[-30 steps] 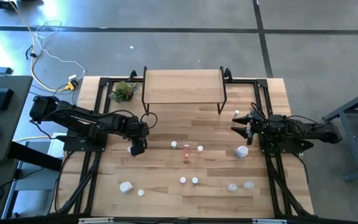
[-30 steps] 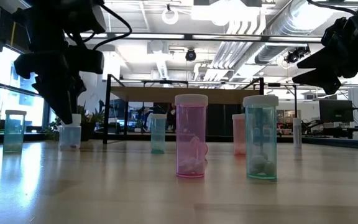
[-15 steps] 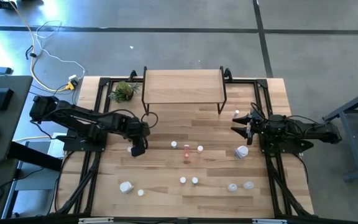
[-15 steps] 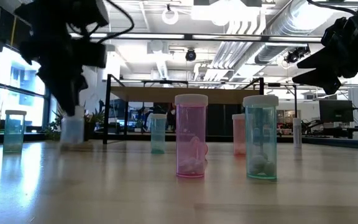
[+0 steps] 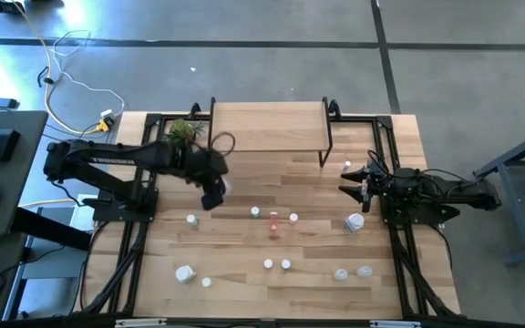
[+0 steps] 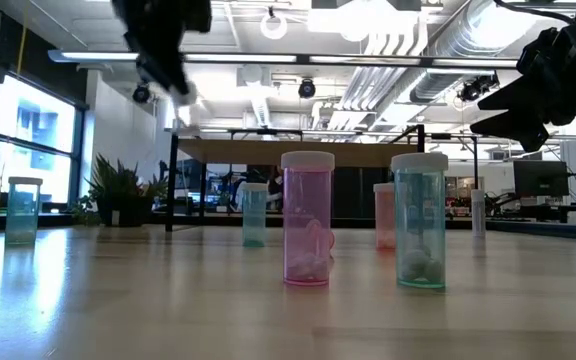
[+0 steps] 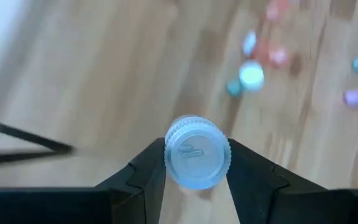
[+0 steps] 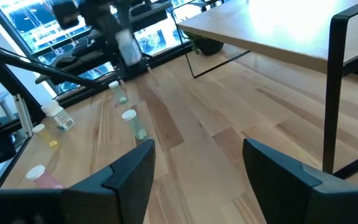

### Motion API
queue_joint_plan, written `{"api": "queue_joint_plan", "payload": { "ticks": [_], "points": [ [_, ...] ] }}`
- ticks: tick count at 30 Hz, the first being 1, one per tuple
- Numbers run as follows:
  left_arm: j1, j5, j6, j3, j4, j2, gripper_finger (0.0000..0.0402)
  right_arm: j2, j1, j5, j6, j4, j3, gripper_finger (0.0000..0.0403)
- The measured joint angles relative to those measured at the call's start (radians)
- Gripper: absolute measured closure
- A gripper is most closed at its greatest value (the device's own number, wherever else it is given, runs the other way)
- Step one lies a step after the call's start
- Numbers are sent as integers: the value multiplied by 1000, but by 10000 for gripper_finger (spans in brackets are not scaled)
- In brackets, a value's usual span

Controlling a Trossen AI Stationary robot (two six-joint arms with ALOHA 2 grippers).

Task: Pick and place medicine bottles onto shelf by color
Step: Put the transparent pill bottle on the shelf

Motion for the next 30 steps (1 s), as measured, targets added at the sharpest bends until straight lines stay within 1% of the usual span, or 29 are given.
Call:
{"api": "queue_joint_plan", "payload": {
  "ticks": [8, 14, 20, 24, 27, 30],
  "points": [
    [167, -107, 144, 181, -41, 0, 267, 0, 0, 0, 0, 0, 0, 169],
    [324, -144, 224, 287, -41, 8, 267, 0, 0, 0, 0, 0, 0, 169],
    [473, -138, 233, 410, -69, 66, 266, 0, 0, 0, 0, 0, 0, 169],
    [553, -100, 233, 486, -144, 136, 266, 0, 0, 0, 0, 0, 0, 169],
    [591, -45, 211, 535, -187, 182, 266, 0, 0, 0, 0, 0, 0, 169],
    [612, -21, 204, 567, -204, 230, 266, 0, 0, 0, 0, 0, 0, 169]
  ]
}}
